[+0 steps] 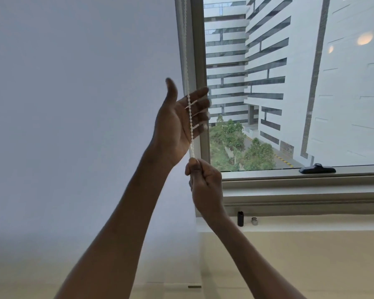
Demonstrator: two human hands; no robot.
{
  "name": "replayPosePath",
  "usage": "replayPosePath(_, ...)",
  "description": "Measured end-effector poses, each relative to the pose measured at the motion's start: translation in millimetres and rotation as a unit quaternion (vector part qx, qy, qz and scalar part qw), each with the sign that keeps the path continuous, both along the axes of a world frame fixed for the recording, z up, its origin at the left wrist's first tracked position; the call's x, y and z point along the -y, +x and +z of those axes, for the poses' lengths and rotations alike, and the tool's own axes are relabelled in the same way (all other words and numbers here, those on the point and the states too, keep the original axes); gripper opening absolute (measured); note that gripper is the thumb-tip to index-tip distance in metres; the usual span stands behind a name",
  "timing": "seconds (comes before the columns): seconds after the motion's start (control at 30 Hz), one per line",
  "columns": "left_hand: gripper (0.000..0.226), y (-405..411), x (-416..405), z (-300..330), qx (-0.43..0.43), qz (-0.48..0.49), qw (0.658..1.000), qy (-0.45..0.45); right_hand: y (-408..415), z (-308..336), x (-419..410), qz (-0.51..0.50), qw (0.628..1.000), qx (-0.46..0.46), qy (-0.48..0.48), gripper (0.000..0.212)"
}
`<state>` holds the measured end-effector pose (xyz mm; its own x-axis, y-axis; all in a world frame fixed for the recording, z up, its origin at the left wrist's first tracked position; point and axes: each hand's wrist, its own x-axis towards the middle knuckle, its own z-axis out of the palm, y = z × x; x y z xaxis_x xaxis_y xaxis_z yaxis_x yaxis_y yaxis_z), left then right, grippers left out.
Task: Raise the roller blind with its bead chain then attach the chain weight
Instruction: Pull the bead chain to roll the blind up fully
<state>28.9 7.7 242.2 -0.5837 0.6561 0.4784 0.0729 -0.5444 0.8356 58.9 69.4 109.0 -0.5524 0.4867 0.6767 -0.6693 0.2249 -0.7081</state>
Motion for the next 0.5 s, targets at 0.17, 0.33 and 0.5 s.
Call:
replayPosePath(0.17, 0.053, 11, -14, -13, 0.068, 0.02, 0.993, 0.096, -1, 1, -3, 0.066, 0.997, 0.016, -0.04, 0.041)
replayPosePath(0.33, 0.052, 7, -14, -20, 0.087, 0.077, 0.986, 0.122, 0, 0, -4, 0.123, 0.99, 0.018, -0.06, 0.038)
replayPosePath(0.5, 0.048, 6, -4, -30, 0.082, 0.133, 0.979, 0.131, 4, 10, -16, 0.214, 0.975, 0.035, -0.048, 0.03)
